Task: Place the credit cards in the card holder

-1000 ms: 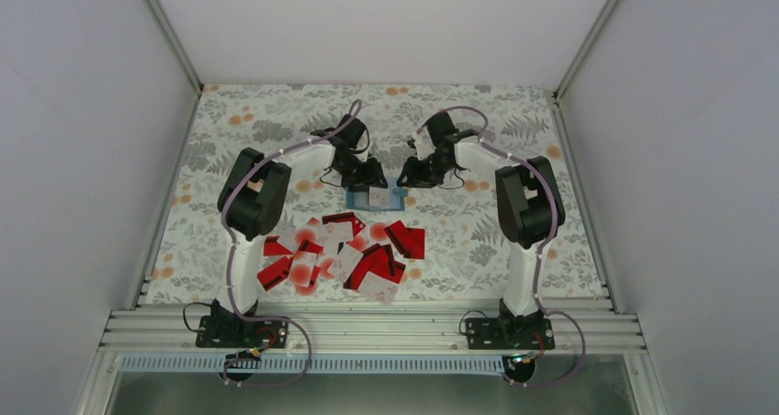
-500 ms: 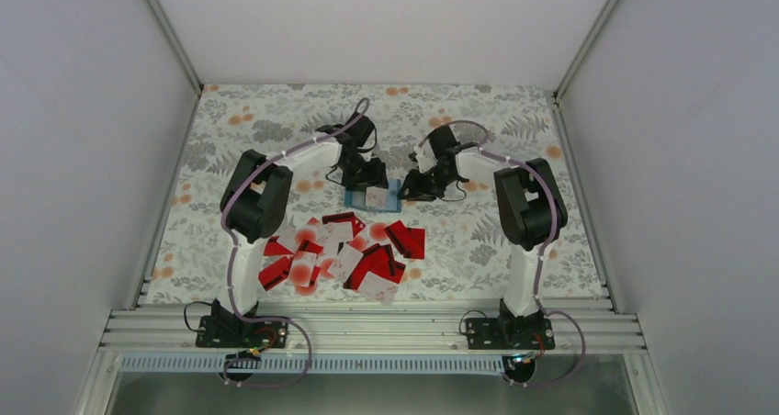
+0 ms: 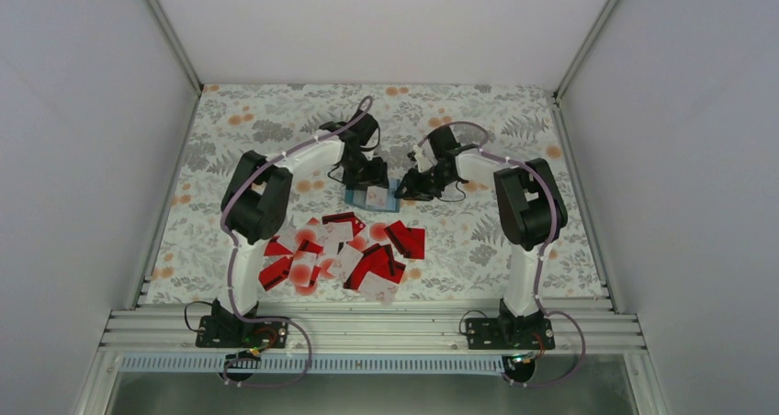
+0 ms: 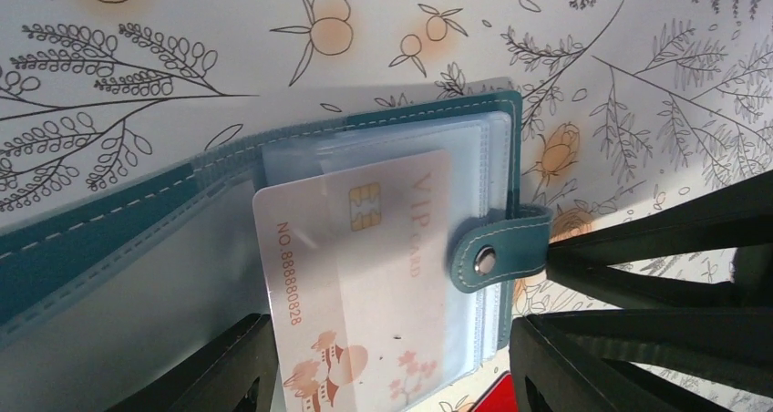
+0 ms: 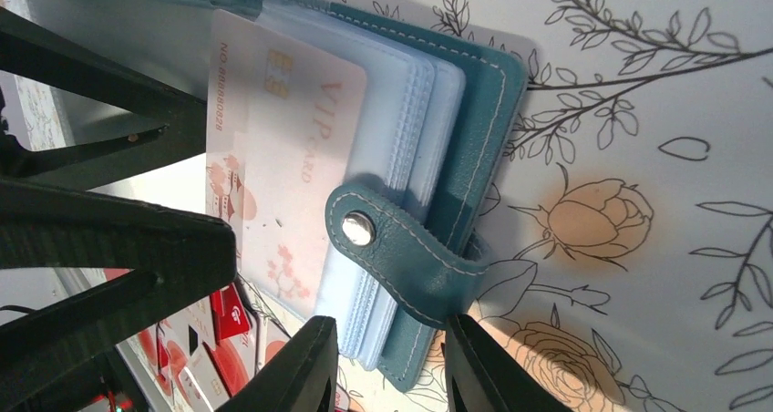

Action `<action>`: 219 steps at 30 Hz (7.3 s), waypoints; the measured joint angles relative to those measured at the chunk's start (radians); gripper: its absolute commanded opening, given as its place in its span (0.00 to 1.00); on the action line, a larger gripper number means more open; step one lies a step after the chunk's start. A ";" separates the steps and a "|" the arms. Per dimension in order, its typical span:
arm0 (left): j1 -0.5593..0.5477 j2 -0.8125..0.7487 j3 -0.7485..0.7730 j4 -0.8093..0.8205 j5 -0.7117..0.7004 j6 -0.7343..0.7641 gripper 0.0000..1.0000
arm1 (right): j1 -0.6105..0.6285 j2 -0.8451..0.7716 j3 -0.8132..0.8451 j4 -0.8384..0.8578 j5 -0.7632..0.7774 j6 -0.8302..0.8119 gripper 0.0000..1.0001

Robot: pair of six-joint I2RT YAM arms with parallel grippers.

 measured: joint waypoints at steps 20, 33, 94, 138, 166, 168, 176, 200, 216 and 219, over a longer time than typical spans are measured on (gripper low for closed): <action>-0.020 0.036 0.012 -0.006 0.015 -0.027 0.62 | 0.000 0.016 -0.005 0.021 -0.034 0.011 0.27; -0.015 0.022 0.003 0.010 0.035 -0.030 0.63 | 0.000 0.008 -0.005 0.016 -0.016 0.008 0.35; -0.001 -0.074 -0.207 0.066 -0.024 0.080 0.08 | 0.027 0.000 -0.125 0.240 -0.183 0.179 0.43; 0.001 -0.131 -0.207 0.071 -0.001 0.074 0.08 | 0.097 0.006 0.020 0.138 -0.190 0.153 0.39; 0.147 -0.601 -0.288 -0.056 -0.367 0.030 0.41 | 0.218 0.199 0.492 0.074 -0.315 0.148 0.41; 0.146 -0.650 -0.263 -0.069 -0.420 0.045 0.63 | 0.231 0.165 0.536 0.077 -0.308 0.129 0.41; 0.147 -0.843 -0.178 -0.069 -0.547 0.090 1.00 | 0.244 -0.177 0.484 0.052 -0.057 0.019 0.48; -0.109 -0.872 -0.583 -0.010 -0.238 0.091 0.81 | 0.224 -0.666 -0.249 -0.074 0.325 -0.029 0.58; -0.493 -0.746 -0.704 -0.080 -0.319 0.014 0.88 | 0.224 -0.627 -0.340 -0.153 0.303 -0.016 0.64; -0.527 -0.731 -0.705 -0.068 -0.324 -0.003 0.75 | 0.224 -0.627 -0.365 -0.153 0.255 -0.019 0.64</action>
